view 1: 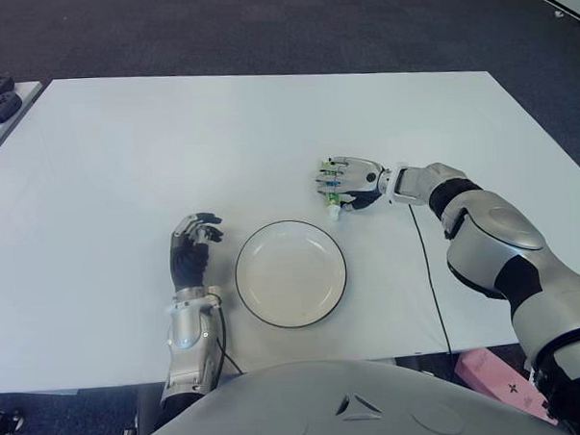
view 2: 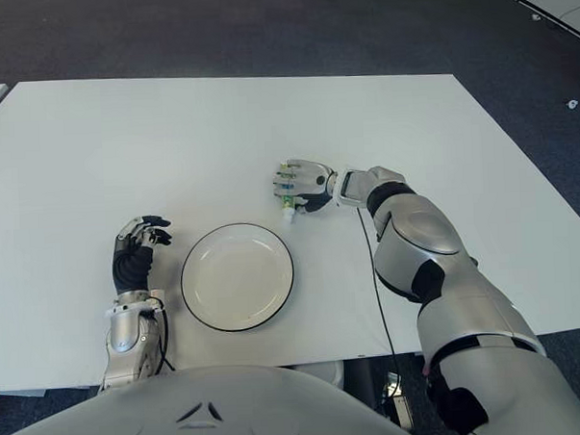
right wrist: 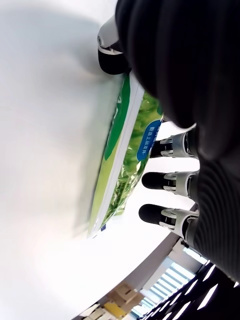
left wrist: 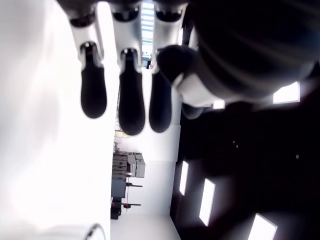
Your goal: Put the toothpaste on the table into the plate.
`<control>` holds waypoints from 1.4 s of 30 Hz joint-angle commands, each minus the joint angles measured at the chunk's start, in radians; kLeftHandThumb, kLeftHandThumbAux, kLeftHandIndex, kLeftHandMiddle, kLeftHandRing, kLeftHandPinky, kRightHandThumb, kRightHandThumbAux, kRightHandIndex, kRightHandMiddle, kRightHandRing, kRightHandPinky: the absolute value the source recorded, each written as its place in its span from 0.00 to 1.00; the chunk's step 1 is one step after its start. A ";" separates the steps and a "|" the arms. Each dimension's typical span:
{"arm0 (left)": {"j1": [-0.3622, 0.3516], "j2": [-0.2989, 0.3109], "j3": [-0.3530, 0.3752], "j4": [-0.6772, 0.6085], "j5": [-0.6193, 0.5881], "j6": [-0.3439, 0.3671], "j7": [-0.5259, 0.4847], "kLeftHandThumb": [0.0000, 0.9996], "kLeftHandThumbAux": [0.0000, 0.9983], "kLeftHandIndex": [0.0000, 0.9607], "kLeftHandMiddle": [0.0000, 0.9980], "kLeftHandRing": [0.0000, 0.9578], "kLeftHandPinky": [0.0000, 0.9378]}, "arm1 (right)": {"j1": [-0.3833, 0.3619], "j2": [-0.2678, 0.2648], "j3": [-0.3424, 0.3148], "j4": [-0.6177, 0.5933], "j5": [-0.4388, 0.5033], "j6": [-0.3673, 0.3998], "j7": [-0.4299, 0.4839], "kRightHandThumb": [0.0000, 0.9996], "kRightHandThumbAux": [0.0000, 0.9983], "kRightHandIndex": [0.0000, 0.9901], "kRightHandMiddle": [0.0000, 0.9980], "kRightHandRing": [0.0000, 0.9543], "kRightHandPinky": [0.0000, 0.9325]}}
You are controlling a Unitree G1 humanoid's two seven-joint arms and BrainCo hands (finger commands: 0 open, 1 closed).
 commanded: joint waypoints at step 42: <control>0.056 -0.040 -0.002 -0.019 -0.014 0.091 0.005 0.83 0.68 0.43 0.49 0.60 0.60 | 0.163 -0.008 -0.196 0.009 0.280 -0.054 0.218 0.72 0.69 0.42 0.39 0.42 0.45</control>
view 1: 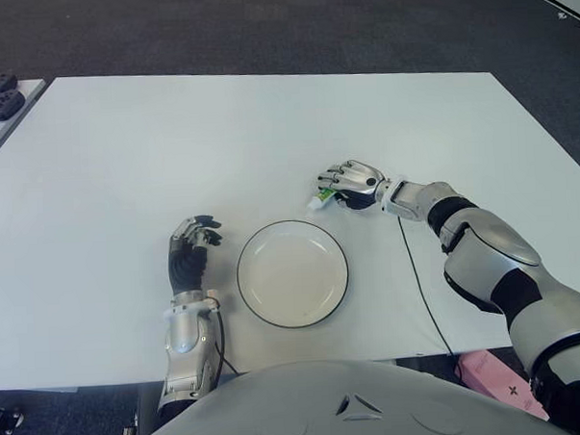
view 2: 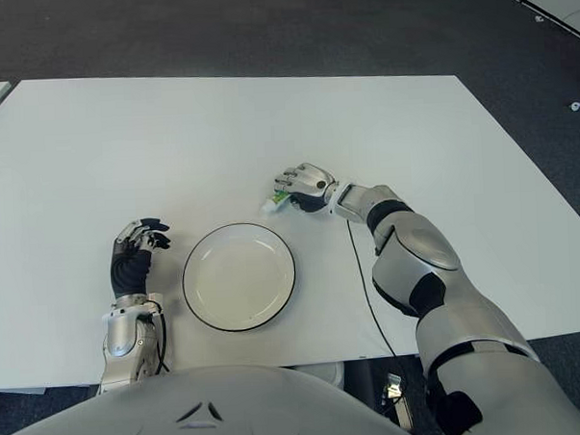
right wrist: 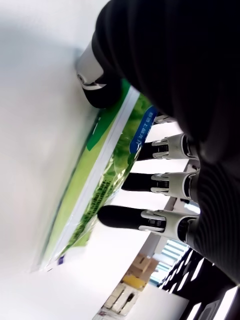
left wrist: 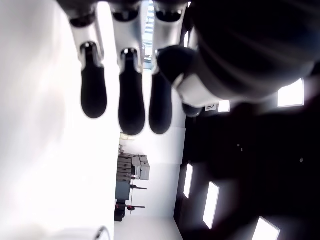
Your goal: Put the toothpaste on the table into the plate.
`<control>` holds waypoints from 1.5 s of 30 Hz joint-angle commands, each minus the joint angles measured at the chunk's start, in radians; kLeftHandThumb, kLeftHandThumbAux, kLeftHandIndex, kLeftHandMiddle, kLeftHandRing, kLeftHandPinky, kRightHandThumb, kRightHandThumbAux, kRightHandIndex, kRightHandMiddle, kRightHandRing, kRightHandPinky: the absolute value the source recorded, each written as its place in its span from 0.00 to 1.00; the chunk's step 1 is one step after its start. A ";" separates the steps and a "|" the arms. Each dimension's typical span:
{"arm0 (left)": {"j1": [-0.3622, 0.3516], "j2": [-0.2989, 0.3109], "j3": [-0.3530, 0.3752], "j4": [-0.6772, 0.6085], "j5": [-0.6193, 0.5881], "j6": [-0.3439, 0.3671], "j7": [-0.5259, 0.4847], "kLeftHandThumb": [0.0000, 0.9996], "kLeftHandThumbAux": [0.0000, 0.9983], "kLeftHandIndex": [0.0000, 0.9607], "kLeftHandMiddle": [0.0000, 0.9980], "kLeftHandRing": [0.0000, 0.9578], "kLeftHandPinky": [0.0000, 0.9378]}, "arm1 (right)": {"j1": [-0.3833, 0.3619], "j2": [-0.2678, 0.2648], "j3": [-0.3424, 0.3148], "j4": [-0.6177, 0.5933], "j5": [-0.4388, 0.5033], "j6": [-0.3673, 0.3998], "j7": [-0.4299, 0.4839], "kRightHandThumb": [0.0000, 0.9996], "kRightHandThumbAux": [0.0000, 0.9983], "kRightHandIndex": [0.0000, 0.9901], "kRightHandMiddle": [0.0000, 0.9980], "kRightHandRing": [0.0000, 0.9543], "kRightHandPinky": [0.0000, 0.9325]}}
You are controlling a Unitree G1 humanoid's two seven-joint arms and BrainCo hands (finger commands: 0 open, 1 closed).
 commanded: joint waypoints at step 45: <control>-0.002 -0.029 0.004 0.088 -0.012 -0.040 -0.032 0.83 0.68 0.42 0.49 0.61 0.60 | 0.164 0.012 -0.478 -0.018 0.410 -0.042 0.306 0.95 0.66 0.40 0.52 0.54 0.55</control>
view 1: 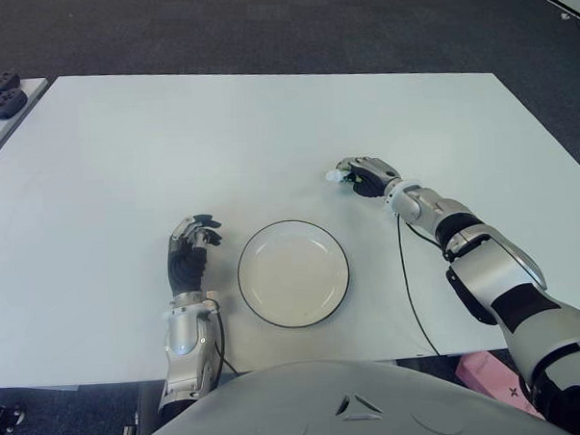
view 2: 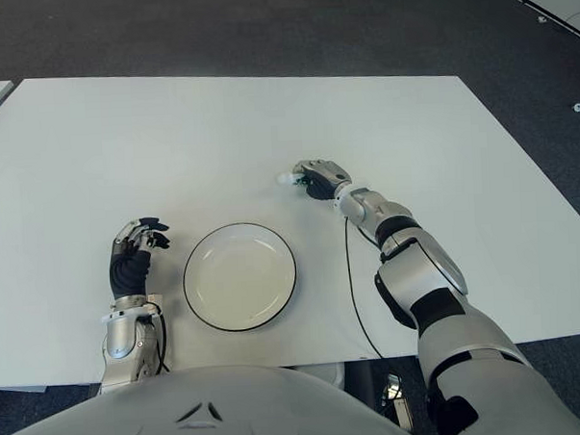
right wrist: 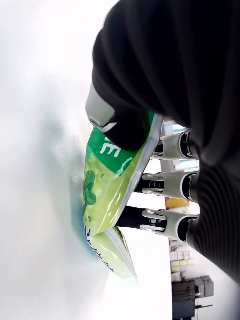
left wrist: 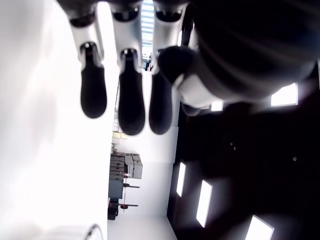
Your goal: Put the toothpaste on the table into the plate.
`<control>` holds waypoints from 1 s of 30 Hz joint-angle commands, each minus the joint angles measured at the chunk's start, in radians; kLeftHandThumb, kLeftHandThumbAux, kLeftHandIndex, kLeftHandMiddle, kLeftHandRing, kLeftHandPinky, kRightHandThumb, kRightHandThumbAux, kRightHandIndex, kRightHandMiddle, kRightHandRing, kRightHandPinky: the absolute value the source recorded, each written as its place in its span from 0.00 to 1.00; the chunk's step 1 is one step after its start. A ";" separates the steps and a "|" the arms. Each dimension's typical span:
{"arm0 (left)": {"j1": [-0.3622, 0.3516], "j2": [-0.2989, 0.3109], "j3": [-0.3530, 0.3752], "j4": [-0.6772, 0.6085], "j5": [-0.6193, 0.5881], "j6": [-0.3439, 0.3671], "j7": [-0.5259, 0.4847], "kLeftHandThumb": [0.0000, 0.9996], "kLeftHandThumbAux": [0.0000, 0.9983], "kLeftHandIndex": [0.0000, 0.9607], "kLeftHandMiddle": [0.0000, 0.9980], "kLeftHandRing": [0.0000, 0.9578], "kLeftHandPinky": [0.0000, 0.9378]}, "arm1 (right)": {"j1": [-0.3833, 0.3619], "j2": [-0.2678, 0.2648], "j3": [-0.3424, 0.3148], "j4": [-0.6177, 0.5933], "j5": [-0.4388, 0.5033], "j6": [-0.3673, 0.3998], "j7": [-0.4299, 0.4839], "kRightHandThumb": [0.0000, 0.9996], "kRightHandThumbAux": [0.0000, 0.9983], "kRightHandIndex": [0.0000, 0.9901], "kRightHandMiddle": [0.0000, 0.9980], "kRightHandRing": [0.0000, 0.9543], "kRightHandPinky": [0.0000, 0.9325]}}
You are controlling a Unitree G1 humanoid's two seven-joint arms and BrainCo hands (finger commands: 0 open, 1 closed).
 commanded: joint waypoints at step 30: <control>-0.011 -0.028 0.005 0.053 0.005 0.069 0.008 0.83 0.68 0.42 0.49 0.61 0.60 | 0.164 -0.005 -0.149 -0.279 0.087 -0.385 -0.119 1.00 0.66 0.43 0.45 0.51 0.59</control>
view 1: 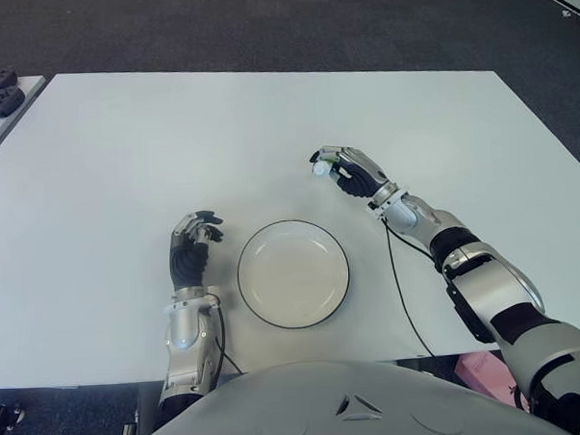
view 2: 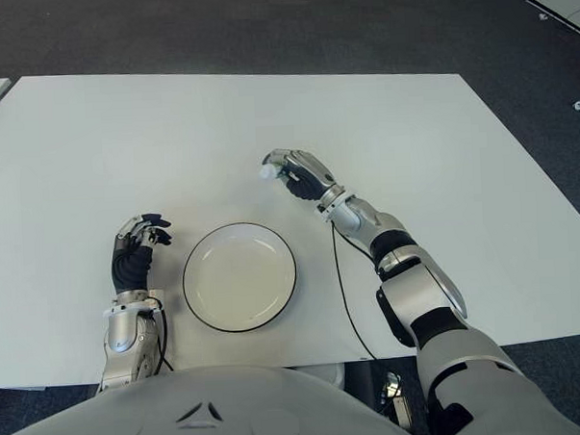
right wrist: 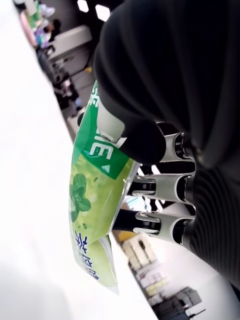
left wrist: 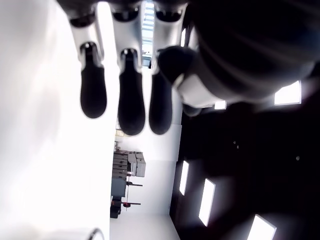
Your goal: Put the toothpaste on the table into the plate.
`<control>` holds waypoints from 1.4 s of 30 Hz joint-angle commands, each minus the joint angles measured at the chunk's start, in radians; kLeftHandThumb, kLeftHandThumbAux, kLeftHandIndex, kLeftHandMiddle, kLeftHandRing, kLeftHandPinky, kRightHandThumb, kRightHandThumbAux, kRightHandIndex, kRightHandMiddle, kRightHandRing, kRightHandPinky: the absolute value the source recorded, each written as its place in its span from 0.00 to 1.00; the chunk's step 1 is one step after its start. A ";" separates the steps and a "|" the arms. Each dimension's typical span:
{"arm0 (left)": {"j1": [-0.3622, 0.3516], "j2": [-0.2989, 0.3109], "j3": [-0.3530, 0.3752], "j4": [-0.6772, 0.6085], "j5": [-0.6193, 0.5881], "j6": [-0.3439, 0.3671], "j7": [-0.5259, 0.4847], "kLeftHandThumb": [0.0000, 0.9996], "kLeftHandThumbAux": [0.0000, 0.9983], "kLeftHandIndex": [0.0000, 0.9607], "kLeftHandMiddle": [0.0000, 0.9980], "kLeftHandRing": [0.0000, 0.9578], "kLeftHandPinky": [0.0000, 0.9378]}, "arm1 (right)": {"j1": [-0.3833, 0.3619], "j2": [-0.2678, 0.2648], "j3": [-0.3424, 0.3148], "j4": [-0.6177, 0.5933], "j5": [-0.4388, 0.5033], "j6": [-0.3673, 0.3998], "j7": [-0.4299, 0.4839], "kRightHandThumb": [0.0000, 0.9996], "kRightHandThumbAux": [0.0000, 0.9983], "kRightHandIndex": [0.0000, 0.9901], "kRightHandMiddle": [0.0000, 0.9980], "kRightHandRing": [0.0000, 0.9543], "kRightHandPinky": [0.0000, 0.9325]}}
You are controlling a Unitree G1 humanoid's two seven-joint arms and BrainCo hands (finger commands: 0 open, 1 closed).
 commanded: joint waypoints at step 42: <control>-0.004 -0.020 0.001 0.054 0.001 0.037 -0.003 0.83 0.68 0.43 0.49 0.61 0.60 | 0.236 -0.109 0.008 -0.473 0.097 -0.337 0.446 1.00 0.67 0.42 0.42 0.50 0.57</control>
